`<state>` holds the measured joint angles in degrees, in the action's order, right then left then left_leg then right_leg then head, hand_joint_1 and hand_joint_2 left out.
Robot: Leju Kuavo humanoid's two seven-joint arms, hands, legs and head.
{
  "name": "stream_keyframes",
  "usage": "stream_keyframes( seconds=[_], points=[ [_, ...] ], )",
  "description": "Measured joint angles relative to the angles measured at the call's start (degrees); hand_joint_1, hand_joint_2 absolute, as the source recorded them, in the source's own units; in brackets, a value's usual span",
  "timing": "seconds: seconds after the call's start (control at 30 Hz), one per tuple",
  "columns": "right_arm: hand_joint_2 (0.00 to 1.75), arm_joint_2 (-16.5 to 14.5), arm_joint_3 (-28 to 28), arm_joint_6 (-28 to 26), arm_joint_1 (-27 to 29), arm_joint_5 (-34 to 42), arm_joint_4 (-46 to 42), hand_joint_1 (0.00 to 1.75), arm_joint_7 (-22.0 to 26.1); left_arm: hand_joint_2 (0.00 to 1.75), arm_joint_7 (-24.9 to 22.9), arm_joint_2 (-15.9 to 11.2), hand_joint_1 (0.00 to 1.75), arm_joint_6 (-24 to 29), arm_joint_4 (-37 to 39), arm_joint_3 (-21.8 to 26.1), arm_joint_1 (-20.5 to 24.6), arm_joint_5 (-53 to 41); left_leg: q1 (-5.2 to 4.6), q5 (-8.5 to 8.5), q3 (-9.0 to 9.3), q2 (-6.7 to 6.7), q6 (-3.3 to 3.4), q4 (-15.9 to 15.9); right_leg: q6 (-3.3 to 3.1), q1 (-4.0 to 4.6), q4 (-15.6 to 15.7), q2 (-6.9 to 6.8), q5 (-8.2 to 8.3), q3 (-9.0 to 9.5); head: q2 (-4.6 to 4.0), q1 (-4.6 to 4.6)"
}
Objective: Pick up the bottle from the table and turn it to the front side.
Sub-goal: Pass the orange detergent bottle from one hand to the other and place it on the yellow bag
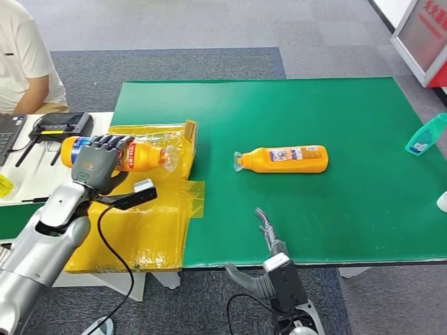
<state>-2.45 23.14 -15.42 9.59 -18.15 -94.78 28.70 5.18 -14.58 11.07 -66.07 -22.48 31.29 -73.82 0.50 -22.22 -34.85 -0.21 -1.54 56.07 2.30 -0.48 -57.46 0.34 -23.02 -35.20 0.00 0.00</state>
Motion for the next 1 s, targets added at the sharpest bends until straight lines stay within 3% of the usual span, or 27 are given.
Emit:
stream_keyframes(
  seconds=[0.1, 0.27, 0.53, 1.0],
  points=[
    [1.75, 0.0, 0.0, 0.5, -0.5, -0.2, 0.3, 0.0, 0.1, 1.75, 0.4, 0.7, 1.75, -4.0, 5.7, -2.1, 4.7, 1.2, 0.0, 0.0, -0.04, 0.01, 0.01, 0.0, 0.02, -0.01, 0.0, -0.01, 0.01, -0.03, 0.0, 0.0],
    [1.75, 0.0, -0.1, 0.9, -1.1, -0.6, 0.4, 0.0, 0.2, 1.75, 1.7, 4.4, 1.75, -8.1, 14.3, -6.5, 10.1, 2.8, -0.02, -0.01, -0.08, -0.01, 0.03, 0.0, 0.06, -0.04, 0.0, -0.01, 0.02, -0.01, 0.0, 0.01],
    [1.75, 0.0, -0.1, 1.0, -1.7, -0.7, 0.6, 0.0, 0.1, 1.75, 2.7, 10.3, 1.75, -8.7, 22.4, -12.3, 10.8, 4.7, -0.05, -0.04, -0.11, 0.0, 0.05, 0.0, 0.06, -0.05, 0.0, 0.01, 0.01, -0.05, 0.0, 0.0],
    [1.75, 0.0, -0.1, 1.1, -2.0, -0.4, 1.3, 0.0, 0.1, 1.75, 2.8, 13.3, 1.75, -9.5, 26.6, -16.3, 10.7, 6.9, -0.03, -0.03, -0.14, 0.0, 0.05, 0.0, 0.06, -0.04, 0.0, 0.0, 0.01, -0.06, 0.0, 0.01]
  ],
)
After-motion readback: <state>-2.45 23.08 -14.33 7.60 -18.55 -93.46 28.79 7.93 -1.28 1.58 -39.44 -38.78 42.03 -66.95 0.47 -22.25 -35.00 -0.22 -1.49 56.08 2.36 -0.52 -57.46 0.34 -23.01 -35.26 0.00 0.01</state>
